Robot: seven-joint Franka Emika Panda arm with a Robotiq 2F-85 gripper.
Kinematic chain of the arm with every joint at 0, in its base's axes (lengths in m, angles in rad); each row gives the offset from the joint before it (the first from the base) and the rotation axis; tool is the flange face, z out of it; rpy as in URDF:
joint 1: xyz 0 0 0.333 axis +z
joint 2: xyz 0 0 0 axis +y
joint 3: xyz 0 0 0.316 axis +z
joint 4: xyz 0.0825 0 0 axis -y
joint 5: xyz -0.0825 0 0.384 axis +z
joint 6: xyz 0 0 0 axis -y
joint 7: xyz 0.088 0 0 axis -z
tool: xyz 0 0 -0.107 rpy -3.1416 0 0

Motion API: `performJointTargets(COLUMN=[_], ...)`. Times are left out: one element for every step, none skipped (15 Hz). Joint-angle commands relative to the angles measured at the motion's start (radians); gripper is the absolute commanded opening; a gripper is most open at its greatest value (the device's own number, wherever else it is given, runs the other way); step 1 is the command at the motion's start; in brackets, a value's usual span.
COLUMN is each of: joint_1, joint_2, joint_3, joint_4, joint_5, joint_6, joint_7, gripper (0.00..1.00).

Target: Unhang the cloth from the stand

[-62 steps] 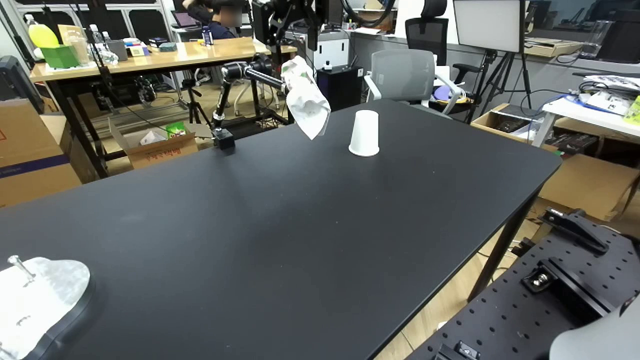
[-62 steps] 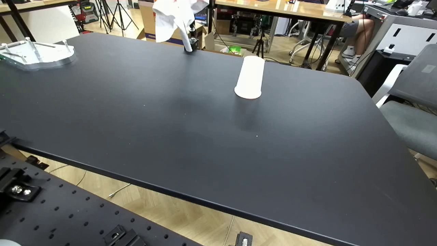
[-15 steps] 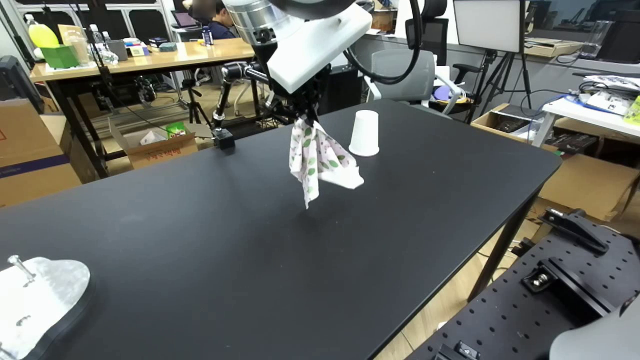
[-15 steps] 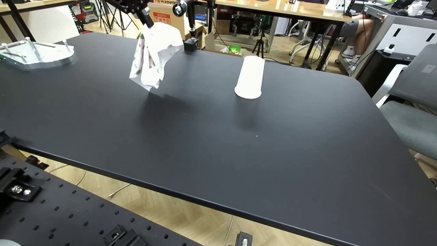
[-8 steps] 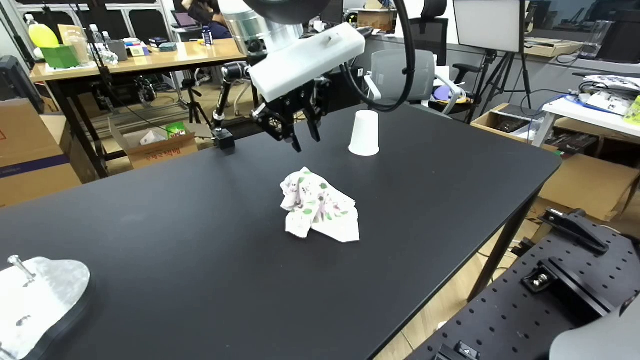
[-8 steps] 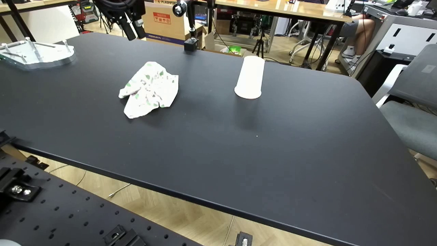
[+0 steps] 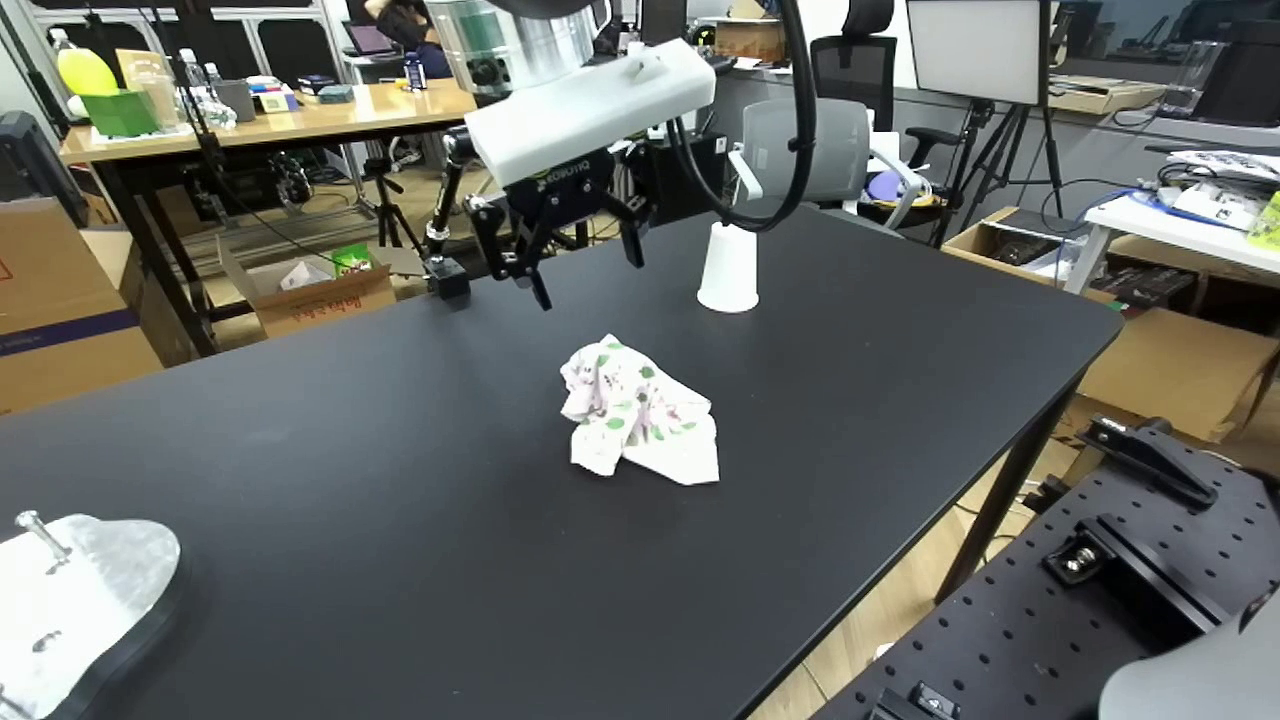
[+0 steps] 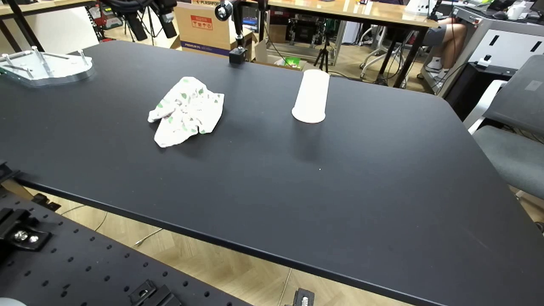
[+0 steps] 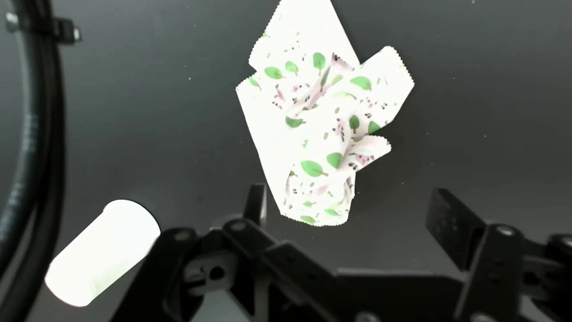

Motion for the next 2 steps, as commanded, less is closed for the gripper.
performJointTargets(joint_1=[0.022, 0.025], joint_2=[-0.056, -0.065], joint_3=[0.005, 0.008], joint_4=[-0.009, -0.008], joint_5=[0.060, 0.079], joint_6=[-0.001, -0.006], joint_7=[-0.040, -0.057], gripper=[1.00, 1.00])
